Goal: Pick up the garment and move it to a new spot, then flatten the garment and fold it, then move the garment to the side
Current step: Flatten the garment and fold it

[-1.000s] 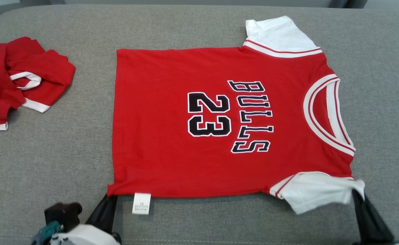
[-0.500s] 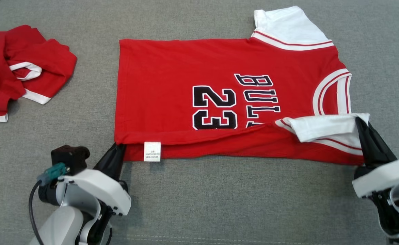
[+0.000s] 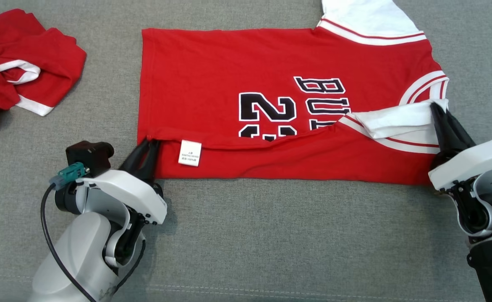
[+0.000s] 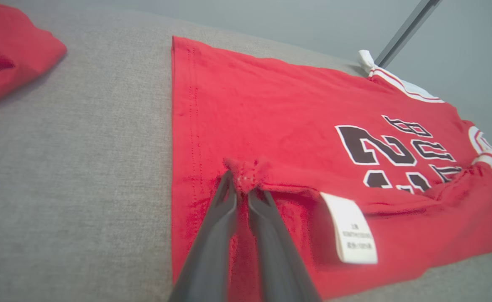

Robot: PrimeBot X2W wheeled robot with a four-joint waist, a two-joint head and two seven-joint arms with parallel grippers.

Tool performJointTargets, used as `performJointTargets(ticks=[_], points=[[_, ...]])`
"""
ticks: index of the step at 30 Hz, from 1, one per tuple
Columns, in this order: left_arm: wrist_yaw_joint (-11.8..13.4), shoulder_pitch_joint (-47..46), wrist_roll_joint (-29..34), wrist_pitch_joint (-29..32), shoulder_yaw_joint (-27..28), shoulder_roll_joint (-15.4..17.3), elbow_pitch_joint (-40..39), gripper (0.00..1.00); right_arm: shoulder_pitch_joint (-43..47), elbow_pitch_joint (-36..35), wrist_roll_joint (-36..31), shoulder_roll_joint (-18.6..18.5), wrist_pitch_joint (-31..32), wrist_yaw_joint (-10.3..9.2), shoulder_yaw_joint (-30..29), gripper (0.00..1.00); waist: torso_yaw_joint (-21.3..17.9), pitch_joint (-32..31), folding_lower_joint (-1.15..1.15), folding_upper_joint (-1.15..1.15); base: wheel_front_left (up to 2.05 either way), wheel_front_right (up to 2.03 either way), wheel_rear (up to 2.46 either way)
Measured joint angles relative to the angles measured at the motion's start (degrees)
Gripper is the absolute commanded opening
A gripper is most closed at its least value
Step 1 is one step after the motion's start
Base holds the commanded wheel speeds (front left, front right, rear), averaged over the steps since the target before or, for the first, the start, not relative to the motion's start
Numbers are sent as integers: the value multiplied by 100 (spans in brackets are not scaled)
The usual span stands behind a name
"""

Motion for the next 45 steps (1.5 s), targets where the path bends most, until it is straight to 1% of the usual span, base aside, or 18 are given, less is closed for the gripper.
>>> performJointTargets(ticks=[6, 10, 13, 16, 17, 19, 20, 24, 26, 28, 32, 39, 45], points=[[-23, -181, 57, -301, 10, -113, 236, 100, -332, 352, 94, -74, -361, 0, 200, 100, 28, 79, 0, 0, 0, 0, 0], [46, -158, 133, -552, 23, -124, 186, 100, -289, 360, 52, -200, -747, 0, 327, 100, 32, 49, 1, 0, 0, 0, 0], [242, -15, 197, -734, 104, -87, -30, 100, -73, 130, -42, -269, -1181, 0, 287, 100, 28, -24, 1, 0, 0, 0, 0], [502, 391, 271, -869, 155, 24, -305, 100, 419, -203, -352, -244, -1466, 0, 142, 100, 10, -145, 1, 0, 0, 0, 0], [603, 561, 307, -892, 177, 66, -416, 100, 622, -320, -577, -246, -1522, 0, 70, 100, -1, -192, 1, 0, 0, 0, 0], [799, 886, 333, -910, 207, 120, -620, 100, 1021, -581, -843, -119, -1575, -1, -205, 100, -29, -284, 1, 0, 0, 0, 0], [883, 1038, 371, -931, 216, 144, -746, 100, 1226, -724, -1157, -63, -1608, -1, -325, 100, -44, -336, 1, 0, 0, 0, 0], [1280, 1596, 522, -947, 255, 265, -1310, 100, 2002, -1449, -1828, 425, -1617, -1, -828, 100, -110, -564, 1, 0, 0, 0, 0], [1459, 1874, 588, -922, 252, 302, -1584, 100, 2395, -1757, -2149, 608, -1617, 0, -901, 100, -136, -702, 0, 0, 0, 0, 0], [1599, 2153, 604, -840, 237, 360, -1835, 100, 2771, -1951, -2335, 738, -1617, 0, -962, 100, -160, -846, 0, 0, 0, 0, 0], [1827, 2581, 637, -668, 171, 447, -2227, 100, 3422, -2150, -2621, 875, -1617, 0, -984, 100, -207, -1154, 0, 0, 0, 0, 0], [1928, 2684, 711, -528, 119, 603, -2435, 100, 3642, -2174, -2759, 945, -1617, 0, -925, 100, -258, -1359, 0, 0, 0, 0, 0], [1979, 2772, 812, -420, 79, 658, -2505, 100, 3649, -2167, -2766, 973, -1617, 0, -862, 100, -260, -1357, 1, 0, 0, 0, 0]])
